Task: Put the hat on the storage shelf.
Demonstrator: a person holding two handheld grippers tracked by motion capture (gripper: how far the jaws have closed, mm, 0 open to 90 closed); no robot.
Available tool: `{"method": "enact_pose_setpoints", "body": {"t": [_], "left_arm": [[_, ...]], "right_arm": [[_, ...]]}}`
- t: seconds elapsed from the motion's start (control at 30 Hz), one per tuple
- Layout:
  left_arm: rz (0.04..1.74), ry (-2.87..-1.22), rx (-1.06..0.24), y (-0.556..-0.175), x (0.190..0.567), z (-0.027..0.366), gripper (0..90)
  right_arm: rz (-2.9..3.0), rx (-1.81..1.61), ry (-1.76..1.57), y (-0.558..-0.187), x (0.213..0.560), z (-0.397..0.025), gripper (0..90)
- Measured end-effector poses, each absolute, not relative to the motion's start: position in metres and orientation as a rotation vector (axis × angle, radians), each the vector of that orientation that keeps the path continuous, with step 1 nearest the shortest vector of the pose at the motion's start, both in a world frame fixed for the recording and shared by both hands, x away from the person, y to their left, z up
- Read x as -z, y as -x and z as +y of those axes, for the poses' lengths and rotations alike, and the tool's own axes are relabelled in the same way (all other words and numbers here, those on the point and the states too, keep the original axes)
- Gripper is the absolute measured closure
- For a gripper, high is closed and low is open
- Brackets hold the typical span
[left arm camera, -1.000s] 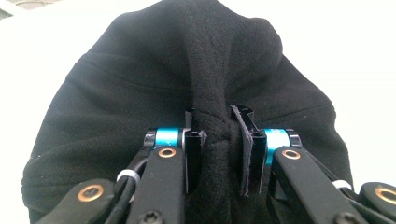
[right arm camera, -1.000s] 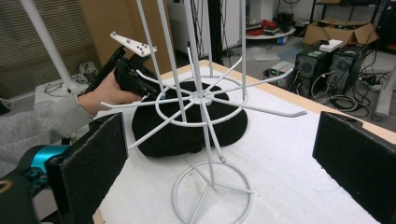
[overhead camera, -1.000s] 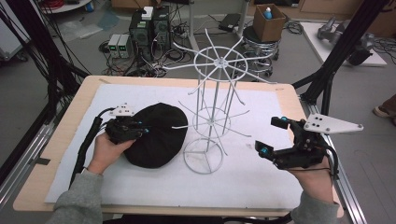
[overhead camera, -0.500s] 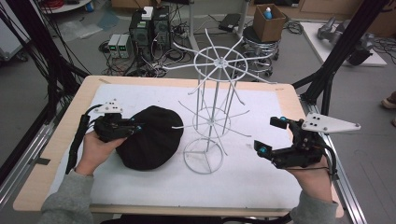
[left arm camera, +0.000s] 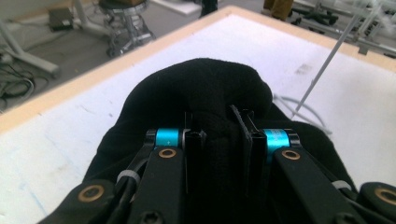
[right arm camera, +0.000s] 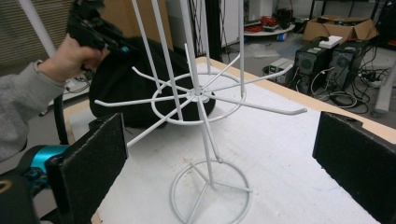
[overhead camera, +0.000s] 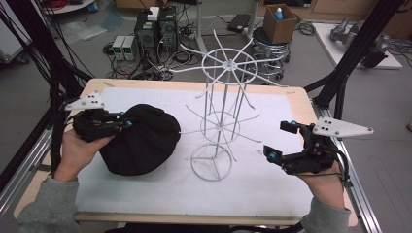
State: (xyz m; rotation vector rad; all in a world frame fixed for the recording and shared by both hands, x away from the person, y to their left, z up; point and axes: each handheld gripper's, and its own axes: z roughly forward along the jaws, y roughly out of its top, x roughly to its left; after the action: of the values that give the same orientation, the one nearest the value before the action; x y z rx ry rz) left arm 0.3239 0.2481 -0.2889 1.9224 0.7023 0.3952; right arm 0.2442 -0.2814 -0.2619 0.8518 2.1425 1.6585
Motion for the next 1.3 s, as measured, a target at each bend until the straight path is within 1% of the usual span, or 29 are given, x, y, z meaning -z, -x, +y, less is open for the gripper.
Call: {"method": "enact_pose_setpoints", "body": {"t": [0.27, 0.3, 0.33, 0.87, 1.1, 1.3], "left_arm": [[0.667, -1.878, -0.406, -0.312, 0.254, 0.261, 76.1], [0.658, -1.868, -0.407, -0.31, 0.245, 0.264, 76.1], [0.658, -1.868, -0.407, -0.31, 0.245, 0.264, 76.1], [0.573, -1.816, -0.436, -0.282, 0.179, 0.275, 76.1], [0.535, -1.768, -0.359, -0.277, 0.154, 0.281, 76.1], [0.512, -1.726, -0.336, -0.273, 0.138, 0.289, 76.1]], "right_arm": [[2.146, -1.658, -0.852, -0.247, 0.263, -0.28, 2.1], [2.148, -1.658, -0.851, -0.247, 0.264, -0.28, 2.1], [2.148, -1.658, -0.851, -0.247, 0.264, -0.28, 2.1], [2.148, -1.667, -0.859, -0.25, 0.265, -0.281, 2.1], [2.147, -1.671, -0.872, -0.253, 0.267, -0.282, 2.1], [2.148, -1.676, -0.886, -0.256, 0.268, -0.284, 2.1]]}}
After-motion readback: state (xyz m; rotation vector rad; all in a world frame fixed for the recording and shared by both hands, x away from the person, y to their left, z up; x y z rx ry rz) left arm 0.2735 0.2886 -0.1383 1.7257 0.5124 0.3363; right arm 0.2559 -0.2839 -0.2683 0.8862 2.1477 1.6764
